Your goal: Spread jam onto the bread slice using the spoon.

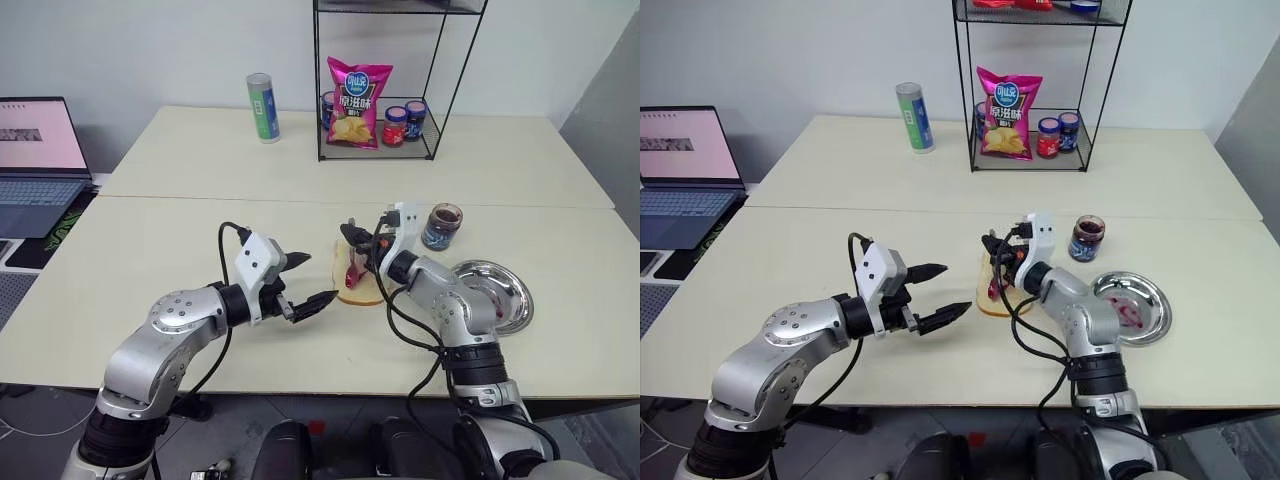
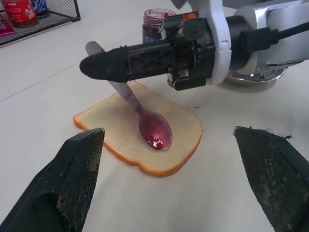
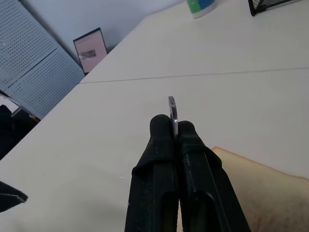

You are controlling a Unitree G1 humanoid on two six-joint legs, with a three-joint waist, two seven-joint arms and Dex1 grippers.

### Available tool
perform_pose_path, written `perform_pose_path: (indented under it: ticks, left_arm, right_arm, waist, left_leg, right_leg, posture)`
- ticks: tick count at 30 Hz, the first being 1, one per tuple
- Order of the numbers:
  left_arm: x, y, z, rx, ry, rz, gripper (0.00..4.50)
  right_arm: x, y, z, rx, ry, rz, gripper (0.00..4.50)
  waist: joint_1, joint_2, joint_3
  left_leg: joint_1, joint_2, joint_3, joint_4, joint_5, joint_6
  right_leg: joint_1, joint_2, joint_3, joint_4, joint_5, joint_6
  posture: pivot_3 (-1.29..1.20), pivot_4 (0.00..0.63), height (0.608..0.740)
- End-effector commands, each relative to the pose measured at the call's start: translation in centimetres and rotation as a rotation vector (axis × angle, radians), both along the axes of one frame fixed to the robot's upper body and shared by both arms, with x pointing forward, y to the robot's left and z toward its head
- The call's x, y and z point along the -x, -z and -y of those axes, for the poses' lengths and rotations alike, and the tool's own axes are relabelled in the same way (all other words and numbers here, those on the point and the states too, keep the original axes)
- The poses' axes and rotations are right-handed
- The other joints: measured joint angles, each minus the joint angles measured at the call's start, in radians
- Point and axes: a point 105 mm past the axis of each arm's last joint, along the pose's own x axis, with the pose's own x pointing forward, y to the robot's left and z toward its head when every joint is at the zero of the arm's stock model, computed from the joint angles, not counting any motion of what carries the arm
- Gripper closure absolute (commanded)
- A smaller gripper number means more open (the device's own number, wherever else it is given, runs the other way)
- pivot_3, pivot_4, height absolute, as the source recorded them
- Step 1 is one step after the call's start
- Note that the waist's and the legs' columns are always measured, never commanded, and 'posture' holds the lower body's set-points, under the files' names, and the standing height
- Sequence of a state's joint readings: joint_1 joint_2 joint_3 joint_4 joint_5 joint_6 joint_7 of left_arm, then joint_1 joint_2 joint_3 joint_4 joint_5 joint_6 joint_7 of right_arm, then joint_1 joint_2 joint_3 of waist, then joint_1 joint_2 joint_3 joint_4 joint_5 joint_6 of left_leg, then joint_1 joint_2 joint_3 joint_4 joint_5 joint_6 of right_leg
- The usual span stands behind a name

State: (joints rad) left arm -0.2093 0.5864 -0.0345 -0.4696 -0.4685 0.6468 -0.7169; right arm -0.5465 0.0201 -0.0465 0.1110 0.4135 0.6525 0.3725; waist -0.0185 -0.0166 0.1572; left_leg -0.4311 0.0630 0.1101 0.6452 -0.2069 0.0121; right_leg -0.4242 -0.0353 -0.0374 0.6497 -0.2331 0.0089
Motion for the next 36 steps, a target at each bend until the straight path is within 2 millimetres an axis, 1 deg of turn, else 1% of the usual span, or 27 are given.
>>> perform_pose_path:
  ticks: [1,4,8,14,18,22,25,28,31,33,36]
  left_arm:
    - [0.4,-1.0,0.2,0.005,0.018,0.046,0.0]
    - [0.5,-1.0,0.2,0.004,0.018,0.046,0.0]
    - [0.5,-1.1,0.2,0.001,0.023,0.048,0.0]
    - [0.5,-1.1,0.5,0.001,0.041,0.049,0.0]
    - [0.5,-1.1,0.6,-0.001,0.047,0.052,0.0]
    - [0.4,-1.2,0.6,-0.004,0.052,0.055,0.0]
    - [0.4,-1.2,0.6,-0.005,0.056,0.056,0.0]
    - [0.4,-1.2,0.7,-0.004,0.059,0.057,0.0]
    - [0.3,-1.3,0.7,-0.003,0.061,0.057,0.0]
    - [0.3,-1.2,0.7,-0.003,0.062,0.056,0.0]
    - [0.4,-1.2,0.8,-0.004,0.061,0.057,0.0]
  right_arm:
    - [-0.7,-0.4,0.6,0.025,0.041,0.052,4.49]
    - [-1.3,-0.5,1.3,0.069,0.076,0.091,4.49]
    - [-1.8,-0.8,2.1,0.157,0.081,0.166,4.49]
    - [-2.3,-2.3,3.1,0.207,0.082,0.245,4.49]
    - [-2.5,-2.9,3.4,0.238,0.083,0.276,4.49]
    - [-2.4,-4.3,3.3,0.211,0.082,0.296,4.49]
    - [-2.1,-5.6,2.7,0.115,0.07,0.275,4.49]
    - [-1.5,-6.2,1.8,0.029,0.046,0.238,4.49]
    - [-1.0,-5.7,0.9,-0.039,0.016,0.169,4.49]
    - [-0.6,-4.6,0.3,-0.036,-0.008,0.133,4.49]
    - [-0.5,-2.9,0.3,0.004,-0.005,0.101,4.49]
  waist:
    - [-0.001,0.0,0.0]
    - [-0.001,0.0,0.0]
    - [0.002,0.0,0.0]
    - [0.01,0.0,0.0]
    - [0.011,0.0,0.0]
    - [0.01,0.0,0.0]
    - [0.01,0.0,0.0]
    - [0.01,0.0,0.0]
    - [0.01,0.0,0.0]
    - [0.009,0.0,0.0]
    - [0.01,0.0,0.0]
  left_leg:
    - [0.0,0.0,0.0,0.0,0.0,0.0]
    - [0.0,0.0,0.0,0.0,0.0,0.0]
    - [0.0,-0.001,0.0,0.001,0.0,0.0]
    - [0.0,-0.002,0.0,0.001,0.0,0.0]
    - [0.0,-0.001,0.0,0.0,0.0,0.0]
    - [0.0,0.0,0.0,0.0,0.0,0.0]
    - [0.0,0.0,0.0,0.0,0.0,0.0]
    - [0.0,0.0,0.0,0.0,0.0,0.0]
    - [0.0,0.0,0.0,0.0,0.0,0.0]
    - [0.0,0.0,0.0,0.0,0.0,0.0]
    - [0.0,0.0,0.0,0.0,0.0,0.0]
  right_leg:
    - [0.0,0.0,0.0,0.0,0.0,0.0]
    - [0.0,0.0,0.0,0.0,0.0,0.0]
    - [0.001,0.0,0.0,0.0,-0.001,0.002]
    - [0.001,0.0,0.0,-0.001,-0.002,0.004]
    - [0.001,0.0,0.0,-0.001,0.0,0.0]
    - [0.0,0.0,0.0,-0.001,0.0,0.001]
    - [0.0,0.0,0.0,0.0,0.0,0.001]
    - [0.0,0.0,0.0,0.0,0.0,0.001]
    - [0.0,0.0,0.0,0.0,0.0,0.0]
    - [0.0,0.0,0.0,0.0,0.0,0.0]
    - [0.0,0.0,0.0,-0.001,0.0,0.0]
  posture:
    - [0.0,0.15,0.74]
    - [0.0,0.15,0.74]
    - [0.0,0.15,0.74]
    - [0.0,0.15,0.74]
    - [0.0,0.15,0.74]
    - [0.0,0.15,0.74]
    - [0.0,0.15,0.74]
    - [0.0,0.15,0.74]
    - [0.0,0.15,0.74]
    - [0.0,0.15,0.74]
    - [0.0,0.15,0.74]
